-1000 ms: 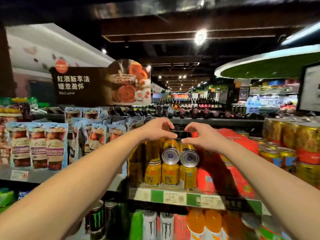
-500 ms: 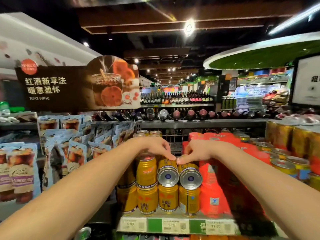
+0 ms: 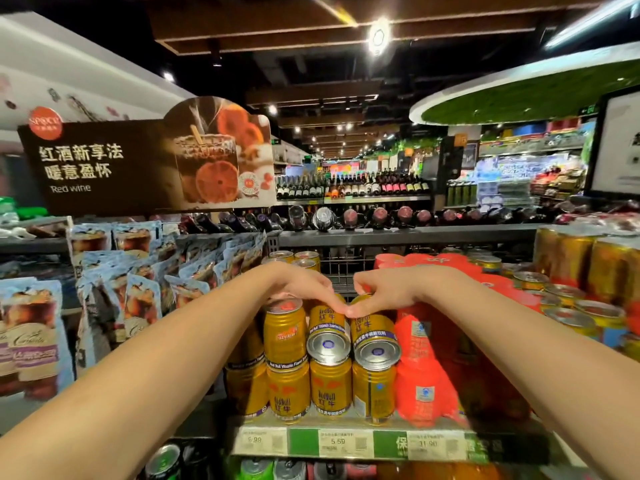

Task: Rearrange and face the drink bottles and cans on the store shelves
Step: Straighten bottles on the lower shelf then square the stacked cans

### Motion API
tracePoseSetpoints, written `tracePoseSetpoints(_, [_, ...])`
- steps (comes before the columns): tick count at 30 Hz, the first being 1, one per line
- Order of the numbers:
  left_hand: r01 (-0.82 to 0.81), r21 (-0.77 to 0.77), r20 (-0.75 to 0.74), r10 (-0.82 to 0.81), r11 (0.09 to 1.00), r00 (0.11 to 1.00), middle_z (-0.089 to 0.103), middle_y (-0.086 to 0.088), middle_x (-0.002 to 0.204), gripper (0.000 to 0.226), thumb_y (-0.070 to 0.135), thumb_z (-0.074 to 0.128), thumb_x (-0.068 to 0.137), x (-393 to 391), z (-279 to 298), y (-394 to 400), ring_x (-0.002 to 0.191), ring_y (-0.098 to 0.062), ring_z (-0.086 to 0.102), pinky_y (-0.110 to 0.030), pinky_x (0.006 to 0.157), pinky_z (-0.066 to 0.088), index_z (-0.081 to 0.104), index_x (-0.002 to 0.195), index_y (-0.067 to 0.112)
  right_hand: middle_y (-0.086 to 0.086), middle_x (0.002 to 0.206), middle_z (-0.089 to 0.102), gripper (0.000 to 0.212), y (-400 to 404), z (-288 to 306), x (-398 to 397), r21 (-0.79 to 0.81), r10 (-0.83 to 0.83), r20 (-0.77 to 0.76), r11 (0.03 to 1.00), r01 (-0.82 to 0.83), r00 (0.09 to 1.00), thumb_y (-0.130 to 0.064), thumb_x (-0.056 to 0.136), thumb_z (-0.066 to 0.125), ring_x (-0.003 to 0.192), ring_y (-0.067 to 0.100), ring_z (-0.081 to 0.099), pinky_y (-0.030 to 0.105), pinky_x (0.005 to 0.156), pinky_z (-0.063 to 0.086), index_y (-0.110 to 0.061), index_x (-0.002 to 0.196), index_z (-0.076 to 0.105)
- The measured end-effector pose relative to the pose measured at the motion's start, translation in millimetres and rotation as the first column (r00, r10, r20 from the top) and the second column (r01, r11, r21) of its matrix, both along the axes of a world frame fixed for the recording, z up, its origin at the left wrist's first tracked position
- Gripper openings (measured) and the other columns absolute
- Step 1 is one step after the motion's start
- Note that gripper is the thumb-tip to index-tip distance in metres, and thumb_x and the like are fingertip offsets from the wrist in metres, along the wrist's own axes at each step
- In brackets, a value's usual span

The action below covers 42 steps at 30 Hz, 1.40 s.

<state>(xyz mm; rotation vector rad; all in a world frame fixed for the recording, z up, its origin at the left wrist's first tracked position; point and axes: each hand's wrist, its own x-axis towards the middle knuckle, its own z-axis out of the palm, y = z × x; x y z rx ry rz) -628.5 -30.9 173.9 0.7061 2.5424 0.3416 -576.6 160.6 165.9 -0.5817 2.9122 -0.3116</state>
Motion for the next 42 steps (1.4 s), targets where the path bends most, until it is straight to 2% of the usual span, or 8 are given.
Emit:
tracePoseSetpoints(2, [-0.041, 0.084, 0.001, 0.041, 0.996, 0.999, 0.068, -0.007, 0.102, 0.047, 0.053, 0.081, 0.075, -1, 1, -4, 0.088, -0.018, 0.065, -0.041, 0.09, 0.055, 0.058, 0.099, 0.02, -0.005, 0.089, 0.051, 0.048, 0, 3, 3, 0.018, 0.001, -0.024, 1.0, 0.0, 1.0, -0.062, 0.086, 0.064, 0.079, 0.015, 0.044, 0.033, 0.07, 0.037, -0.019, 0.096, 0.046])
tracePoseSetpoints(7, [-0.055, 0.18, -0.074, 0.07, 0.982, 0.995, 0.075, -0.005, 0.111, 0.064, 0.05, 0.089, 0.067, 12, 1, -10, 0.102, -0.027, 0.073, -0.052, 0.095, 0.057, 0.065, 0.117, 0.017, -0.003, 0.078, 0.05, 0.049, 1, 6, 13, -0.097, 0.02, -0.051, 0.995, -0.025, 0.998, -0.059, 0.073, 0.079, 0.072, 0.015, 0.042, 0.034, 0.067, 0.033, -0.026, 0.08, 0.043])
tracePoseSetpoints(12, [-0.017, 0.219, -0.217, 0.066, 0.976, 0.974, 0.074, 0.003, 0.107, 0.056, 0.05, 0.088, 0.069, 26, -1, -12, 0.094, -0.018, 0.073, -0.039, 0.088, 0.06, 0.069, 0.115, 0.025, -0.006, 0.077, 0.049, 0.049, -5, 9, 31, -0.074, 0.052, -0.132, 0.995, -0.062, 0.99, -0.043, 0.074, 0.085, 0.068, 0.012, 0.042, 0.031, 0.062, 0.034, -0.022, 0.08, 0.041])
tracePoseSetpoints(14, [0.022, 0.22, -0.298, 0.045, 0.975, 0.953, 0.071, 0.004, 0.109, 0.06, 0.052, 0.089, 0.067, 28, -1, -14, 0.095, -0.014, 0.07, -0.037, 0.089, 0.059, 0.066, 0.117, 0.029, -0.007, 0.084, 0.052, 0.05, -4, 8, 37, -0.076, 0.032, -0.155, 0.996, -0.044, 0.987, -0.041, 0.071, 0.087, 0.075, 0.012, 0.047, 0.032, 0.065, 0.039, -0.024, 0.085, 0.042])
tracePoseSetpoints(17, [0.054, 0.25, -0.391, 0.049, 0.967, 0.919, 0.069, 0.002, 0.109, 0.067, 0.054, 0.091, 0.062, 28, -6, -19, 0.096, -0.015, 0.068, -0.038, 0.092, 0.056, 0.062, 0.118, 0.032, -0.008, 0.112, 0.058, 0.064, 2, 2, 40, -0.101, 0.002, -0.16, 0.995, -0.018, 0.987, -0.046, 0.066, 0.089, 0.103, 0.015, 0.059, 0.037, 0.089, 0.051, -0.032, 0.114, 0.048])
tracePoseSetpoints(21, [0.077, 0.272, -0.449, 0.056, 0.959, 0.892, 0.07, 0.005, 0.106, 0.074, 0.053, 0.091, 0.061, 35, -12, -24, 0.094, -0.012, 0.068, -0.037, 0.091, 0.055, 0.059, 0.123, 0.029, -0.004, 0.132, 0.058, 0.076, 3, 1, 51, -0.078, -0.001, -0.218, 0.997, -0.017, 0.976, -0.043, 0.072, 0.087, 0.119, 0.015, 0.056, 0.038, 0.106, 0.046, -0.023, 0.136, 0.052])
tracePoseSetpoints(32, [0.072, 0.196, -0.516, 0.041, 0.978, 0.855, 0.063, 0.003, 0.105, 0.074, 0.056, 0.091, 0.06, 53, -16, -14, 0.088, -0.009, 0.058, -0.023, 0.063, 0.041, 0.053, 0.117, 0.026, -0.002, 0.135, 0.058, 0.074, -2, -3, 66, -0.062, 0.018, -0.304, 0.997, -0.039, 0.953, -0.039, 0.074, 0.086, 0.122, 0.015, 0.055, 0.03, 0.104, 0.043, -0.018, 0.136, 0.054])
tracePoseSetpoints(42, [0.065, 0.127, -0.526, 0.012, 0.99, 0.85, 0.06, 0.004, 0.115, 0.08, 0.061, 0.087, 0.062, 53, -21, -11, 0.103, -0.018, 0.058, -0.033, 0.084, 0.048, 0.055, 0.124, 0.022, 0.0, 0.142, 0.054, 0.078, 0, -8, 67, -0.057, 0.018, -0.294, 0.998, -0.036, 0.955, -0.039, 0.076, 0.084, 0.126, 0.017, 0.052, 0.026, 0.1, 0.042, -0.017, 0.142, 0.049])
